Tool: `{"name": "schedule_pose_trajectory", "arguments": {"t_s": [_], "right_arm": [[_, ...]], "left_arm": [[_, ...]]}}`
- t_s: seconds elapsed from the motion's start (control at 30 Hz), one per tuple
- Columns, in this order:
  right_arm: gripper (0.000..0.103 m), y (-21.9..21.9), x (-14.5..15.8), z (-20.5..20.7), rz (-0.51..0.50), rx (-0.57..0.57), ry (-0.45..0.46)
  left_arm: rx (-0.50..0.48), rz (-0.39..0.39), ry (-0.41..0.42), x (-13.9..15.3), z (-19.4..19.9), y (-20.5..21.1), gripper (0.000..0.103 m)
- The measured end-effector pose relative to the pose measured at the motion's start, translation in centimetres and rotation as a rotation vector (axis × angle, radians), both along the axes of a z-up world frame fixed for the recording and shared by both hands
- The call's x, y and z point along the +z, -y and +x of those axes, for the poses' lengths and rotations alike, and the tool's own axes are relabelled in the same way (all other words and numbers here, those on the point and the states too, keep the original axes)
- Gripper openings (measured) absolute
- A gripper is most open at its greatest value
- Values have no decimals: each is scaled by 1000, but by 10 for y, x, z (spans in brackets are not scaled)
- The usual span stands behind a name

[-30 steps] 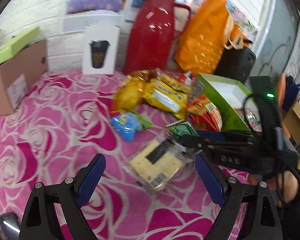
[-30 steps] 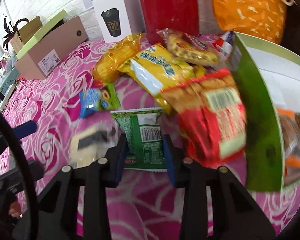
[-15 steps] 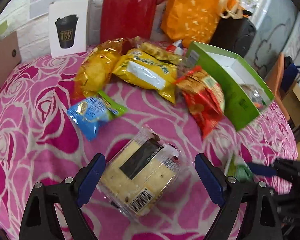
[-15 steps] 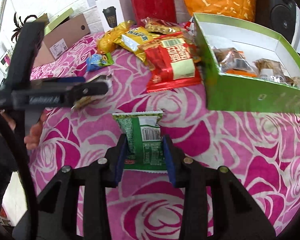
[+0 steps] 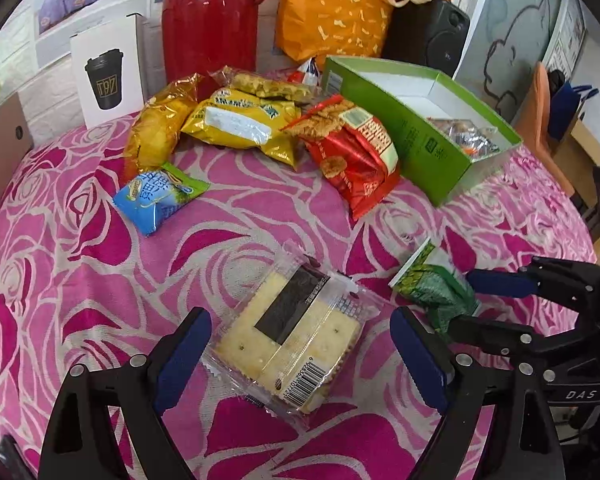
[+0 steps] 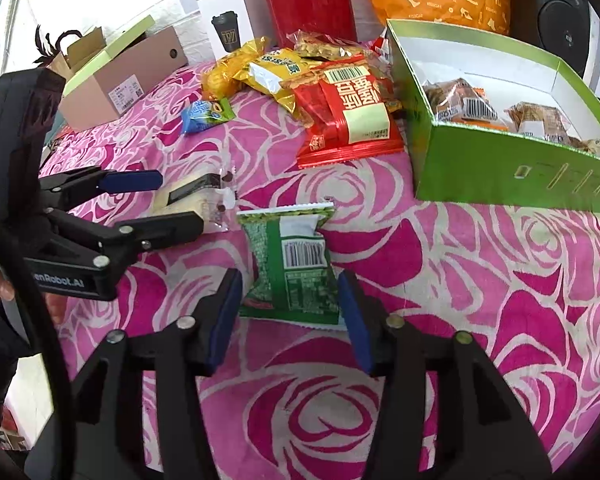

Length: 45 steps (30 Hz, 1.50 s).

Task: Organize snacks
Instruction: 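Grasp the clear cracker pack with the left gripper while the right grasps the green packet, then drop the cracker pack and green packet into the box with both grippers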

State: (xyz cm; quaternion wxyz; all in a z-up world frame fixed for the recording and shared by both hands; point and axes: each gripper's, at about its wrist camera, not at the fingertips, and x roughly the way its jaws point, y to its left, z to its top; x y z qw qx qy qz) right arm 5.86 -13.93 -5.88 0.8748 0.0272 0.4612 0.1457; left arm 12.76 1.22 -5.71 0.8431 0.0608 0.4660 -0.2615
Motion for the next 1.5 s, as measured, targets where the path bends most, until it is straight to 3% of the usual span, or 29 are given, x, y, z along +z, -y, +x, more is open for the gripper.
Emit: {"name": "schedule_pose_trajectory", "arguments": {"t_s": [0.2,0.27,0.47,0.5,0.57,0.7,0.8,0.97,1.2,1.5], "right_arm": [[52,1,-1,1,-13,-7,2],[52,2,-2,4,-12,-14,-2],[52,-2,-6,8,-17,-11,-3],[51,-2,-8,9,-20,-10,-1],[44,-2,-10,9,-31,-9,10],[39,2,-3,5,1,-5,18],[39,8,16,-3,7,-4,67],[39,36,65,-8,32,-58,192],[39,91,105,11,19,-187,289],[39,147,87,50,-17,-297,250]], "left_arm": [[-84,-18,0,2,-13,7,90],[-89,10,15,1,-17,8,87],[-34,46,18,-7,-14,9,86],[-12,52,28,-10,-15,9,75],[10,61,62,-11,-18,9,69],[40,2,51,-5,-23,9,66],[60,-42,65,10,-22,10,66],[58,-116,165,63,-17,21,66],[33,-222,265,130,15,65,66],[-6,-183,228,119,63,137,66]]}}
